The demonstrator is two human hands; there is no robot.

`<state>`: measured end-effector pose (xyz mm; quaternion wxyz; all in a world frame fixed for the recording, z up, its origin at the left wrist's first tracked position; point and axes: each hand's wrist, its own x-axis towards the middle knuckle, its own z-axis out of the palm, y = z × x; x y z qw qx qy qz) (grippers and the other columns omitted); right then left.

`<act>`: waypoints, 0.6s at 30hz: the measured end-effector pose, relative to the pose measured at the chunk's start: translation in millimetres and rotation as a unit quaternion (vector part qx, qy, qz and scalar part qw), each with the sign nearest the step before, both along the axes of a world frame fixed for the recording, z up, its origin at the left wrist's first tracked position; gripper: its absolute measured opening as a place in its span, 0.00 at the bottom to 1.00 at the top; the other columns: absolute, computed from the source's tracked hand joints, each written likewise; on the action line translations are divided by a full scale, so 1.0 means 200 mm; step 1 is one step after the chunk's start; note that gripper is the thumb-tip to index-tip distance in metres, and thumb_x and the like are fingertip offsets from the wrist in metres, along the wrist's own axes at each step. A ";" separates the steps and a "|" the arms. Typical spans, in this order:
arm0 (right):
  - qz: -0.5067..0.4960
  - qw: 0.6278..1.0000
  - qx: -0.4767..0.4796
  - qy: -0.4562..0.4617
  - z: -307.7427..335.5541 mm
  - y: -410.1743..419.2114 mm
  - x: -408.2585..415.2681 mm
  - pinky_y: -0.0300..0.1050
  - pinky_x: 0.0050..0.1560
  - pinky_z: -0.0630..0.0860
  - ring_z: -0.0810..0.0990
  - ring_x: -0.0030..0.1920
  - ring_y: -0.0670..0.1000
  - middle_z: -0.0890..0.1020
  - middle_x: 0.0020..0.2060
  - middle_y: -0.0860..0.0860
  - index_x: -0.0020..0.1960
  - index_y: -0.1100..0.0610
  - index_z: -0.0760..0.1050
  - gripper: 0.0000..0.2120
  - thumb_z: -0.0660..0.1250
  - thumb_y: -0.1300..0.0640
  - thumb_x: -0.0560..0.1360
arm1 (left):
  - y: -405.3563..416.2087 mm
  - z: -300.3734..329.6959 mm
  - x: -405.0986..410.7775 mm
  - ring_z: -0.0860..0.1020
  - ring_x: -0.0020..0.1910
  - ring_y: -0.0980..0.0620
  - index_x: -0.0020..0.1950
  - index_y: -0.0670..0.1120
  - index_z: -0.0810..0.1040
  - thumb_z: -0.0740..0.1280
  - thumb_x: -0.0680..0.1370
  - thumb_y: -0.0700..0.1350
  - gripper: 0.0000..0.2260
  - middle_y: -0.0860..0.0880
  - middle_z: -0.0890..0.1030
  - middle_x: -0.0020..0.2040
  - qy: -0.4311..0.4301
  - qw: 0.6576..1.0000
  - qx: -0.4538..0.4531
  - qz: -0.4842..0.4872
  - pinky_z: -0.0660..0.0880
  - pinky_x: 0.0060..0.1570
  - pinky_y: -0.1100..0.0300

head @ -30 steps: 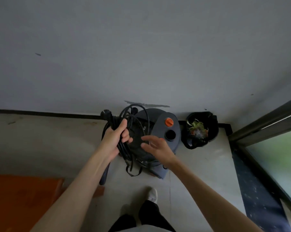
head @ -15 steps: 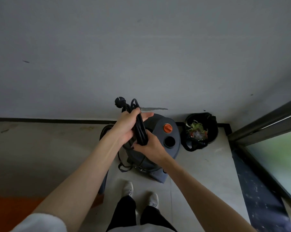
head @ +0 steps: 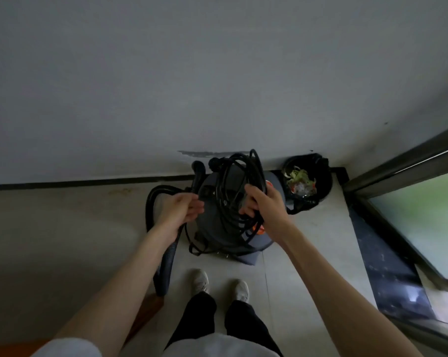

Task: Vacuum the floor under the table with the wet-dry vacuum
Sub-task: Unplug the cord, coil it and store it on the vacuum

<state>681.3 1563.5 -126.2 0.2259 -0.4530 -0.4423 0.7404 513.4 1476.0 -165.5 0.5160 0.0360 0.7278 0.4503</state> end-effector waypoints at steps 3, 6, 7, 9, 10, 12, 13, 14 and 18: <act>-0.076 0.994 -0.082 0.020 -0.07 -0.02 0.03 0.43 0.30 0.65 0.60 0.19 0.46 0.62 0.19 0.47 0.31 0.55 0.62 0.19 0.58 0.65 0.80 | -0.18 -0.34 0.03 0.75 0.38 0.51 0.65 0.36 0.72 0.59 0.81 0.36 0.13 0.45 0.77 0.43 -0.020 0.991 -0.115 -0.068 0.71 0.33 0.65; -0.100 0.987 -0.119 0.036 -0.18 -0.04 0.07 0.43 0.29 0.61 0.57 0.19 0.46 0.59 0.18 0.47 0.29 0.55 0.60 0.20 0.56 0.65 0.79 | -0.26 -0.60 0.03 0.74 0.47 0.49 0.72 0.40 0.66 0.57 0.81 0.38 0.18 0.43 0.74 0.54 -0.023 0.976 -0.181 -0.121 0.71 0.43 0.59; -0.106 0.985 -0.131 0.037 -0.21 -0.05 0.09 0.41 0.27 0.63 0.56 0.19 0.46 0.58 0.18 0.47 0.30 0.55 0.59 0.20 0.56 0.65 0.79 | -0.27 -0.67 0.02 0.74 0.53 0.47 0.72 0.40 0.64 0.57 0.81 0.39 0.19 0.42 0.73 0.59 -0.024 0.973 -0.191 -0.124 0.71 0.50 0.57; -0.113 0.981 -0.150 0.042 -0.26 -0.04 0.11 0.39 0.25 0.66 0.56 0.18 0.45 0.57 0.18 0.46 0.31 0.54 0.57 0.19 0.54 0.64 0.79 | -0.27 -0.81 -0.02 0.71 0.61 0.44 0.73 0.38 0.63 0.59 0.81 0.44 0.22 0.41 0.70 0.66 -0.028 0.969 -0.211 -0.128 0.68 0.57 0.56; -0.112 0.980 -0.158 0.041 -0.27 -0.05 0.12 0.38 0.24 0.66 0.56 0.18 0.45 0.57 0.18 0.46 0.31 0.54 0.57 0.19 0.54 0.64 0.79 | -0.26 -0.86 -0.04 0.71 0.61 0.44 0.74 0.38 0.61 0.59 0.81 0.46 0.23 0.39 0.69 0.68 -0.033 0.966 -0.221 -0.127 0.67 0.58 0.56; -0.112 0.981 -0.158 0.035 -0.29 -0.05 0.14 0.38 0.23 0.65 0.56 0.18 0.44 0.57 0.17 0.46 0.31 0.54 0.56 0.18 0.53 0.63 0.79 | -0.24 -0.95 -0.04 0.68 0.65 0.44 0.76 0.39 0.56 0.58 0.82 0.46 0.25 0.40 0.65 0.72 -0.037 0.965 -0.225 -0.127 0.66 0.61 0.56; -0.113 0.981 -0.155 0.032 -0.31 -0.05 0.16 0.38 0.23 0.65 0.56 0.17 0.44 0.57 0.17 0.45 0.32 0.53 0.56 0.18 0.53 0.64 0.79 | -0.22 -1.00 -0.04 0.65 0.69 0.44 0.76 0.39 0.53 0.57 0.82 0.45 0.25 0.41 0.62 0.74 -0.029 0.966 -0.222 -0.130 0.63 0.65 0.56; -0.115 0.981 -0.153 0.027 -0.32 -0.05 0.17 0.38 0.23 0.64 0.56 0.17 0.44 0.57 0.17 0.45 0.32 0.53 0.55 0.18 0.54 0.64 0.78 | -0.21 -1.05 -0.03 0.61 0.72 0.44 0.77 0.39 0.51 0.57 0.82 0.45 0.26 0.42 0.60 0.75 -0.022 0.968 -0.211 -0.133 0.60 0.68 0.57; -0.122 0.983 -0.135 0.000 -0.37 -0.09 0.23 0.37 0.22 0.64 0.56 0.17 0.44 0.57 0.17 0.45 0.31 0.53 0.55 0.18 0.53 0.64 0.78 | -0.18 -1.21 0.02 0.62 0.72 0.46 0.77 0.42 0.54 0.59 0.81 0.38 0.26 0.44 0.63 0.74 -0.005 0.983 -0.142 -0.116 0.59 0.68 0.57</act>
